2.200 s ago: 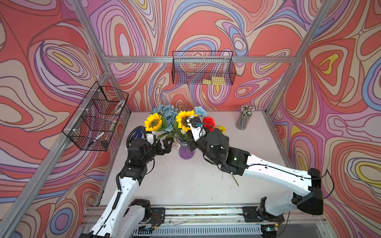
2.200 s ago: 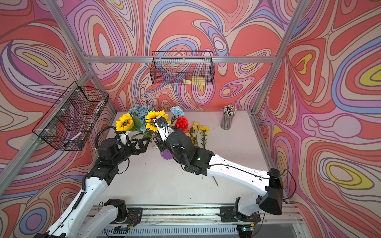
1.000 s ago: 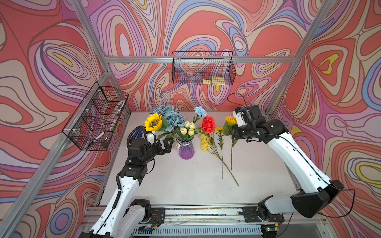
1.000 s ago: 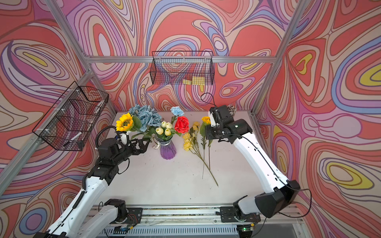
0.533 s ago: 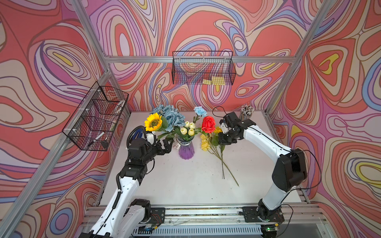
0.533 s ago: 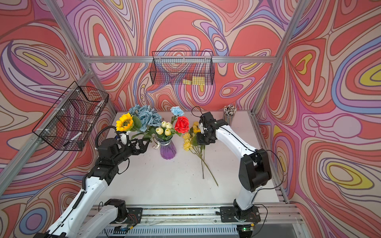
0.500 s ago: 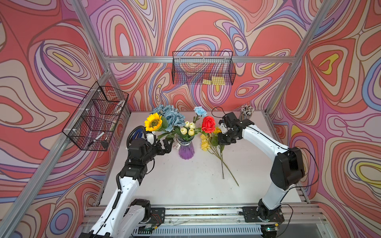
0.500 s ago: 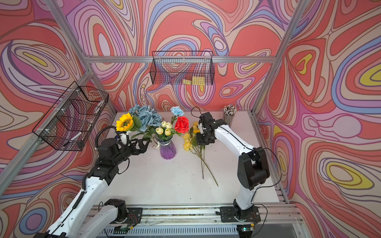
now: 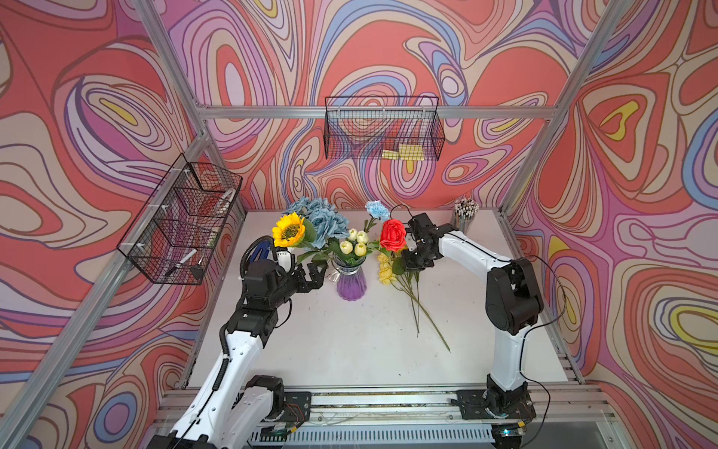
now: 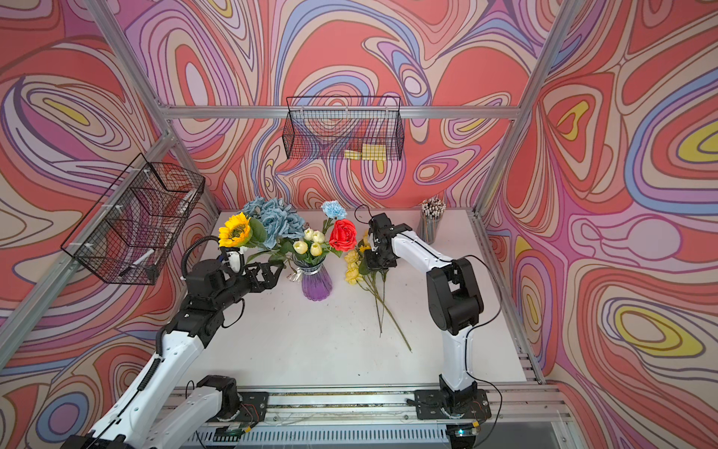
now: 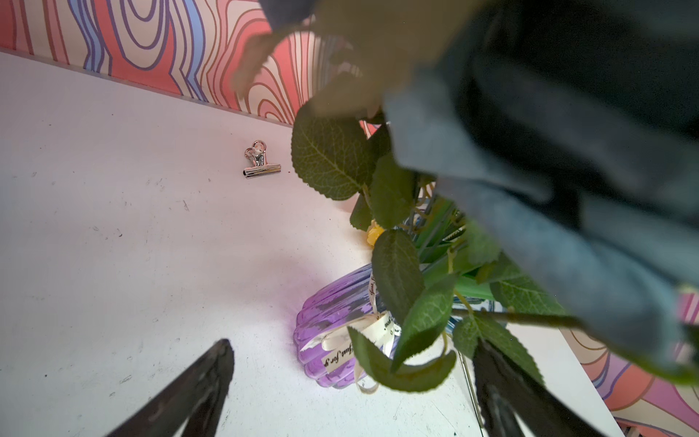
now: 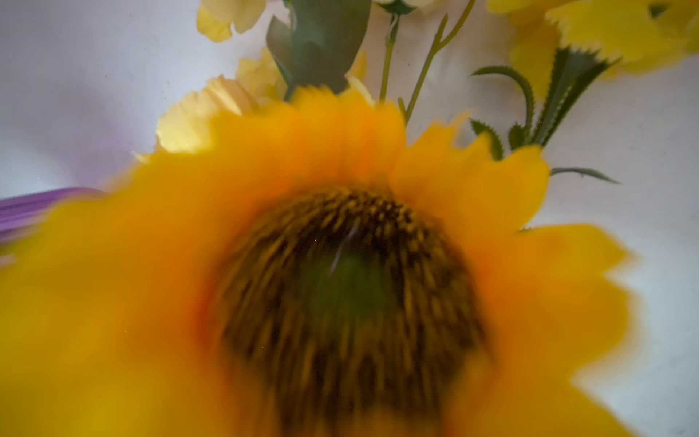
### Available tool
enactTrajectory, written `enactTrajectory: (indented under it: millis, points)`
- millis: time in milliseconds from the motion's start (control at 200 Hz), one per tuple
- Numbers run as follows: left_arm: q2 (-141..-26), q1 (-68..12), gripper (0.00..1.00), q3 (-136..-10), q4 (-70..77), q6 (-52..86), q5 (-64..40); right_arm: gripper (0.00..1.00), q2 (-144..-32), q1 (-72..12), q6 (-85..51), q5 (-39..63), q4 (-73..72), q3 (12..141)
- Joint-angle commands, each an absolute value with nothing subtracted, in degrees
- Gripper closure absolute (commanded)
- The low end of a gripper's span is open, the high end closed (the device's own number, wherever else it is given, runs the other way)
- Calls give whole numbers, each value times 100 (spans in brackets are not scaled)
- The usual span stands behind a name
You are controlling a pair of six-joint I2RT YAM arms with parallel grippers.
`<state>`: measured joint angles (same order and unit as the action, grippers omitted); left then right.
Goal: Pick out yellow flowers from the vase
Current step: Place the flower at the center of the board.
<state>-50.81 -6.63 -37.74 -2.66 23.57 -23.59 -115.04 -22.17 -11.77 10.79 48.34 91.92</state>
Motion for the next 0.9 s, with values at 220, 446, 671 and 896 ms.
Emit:
enactTrajectory:
  millis: [220,446,671,896]
  points:
    - [-5027,-632,1,-3902,-371,2301,-2359,50,-11335,-2130,-1298,760,4318,9006]
    - [-4967,-629,1,-3948,-645,2302,-2045,43,-9884,-2089,-1580,-235,3894,8295]
    - [-4902,-633,0,-4040,-1144,2370,-1327,41,-7133,-1955,-1322,-509,2867,6887]
    - [-4803,-626,0,-4006,-1116,2480,-1358,43,-6104,-3630,-941,-1117,2473,6894]
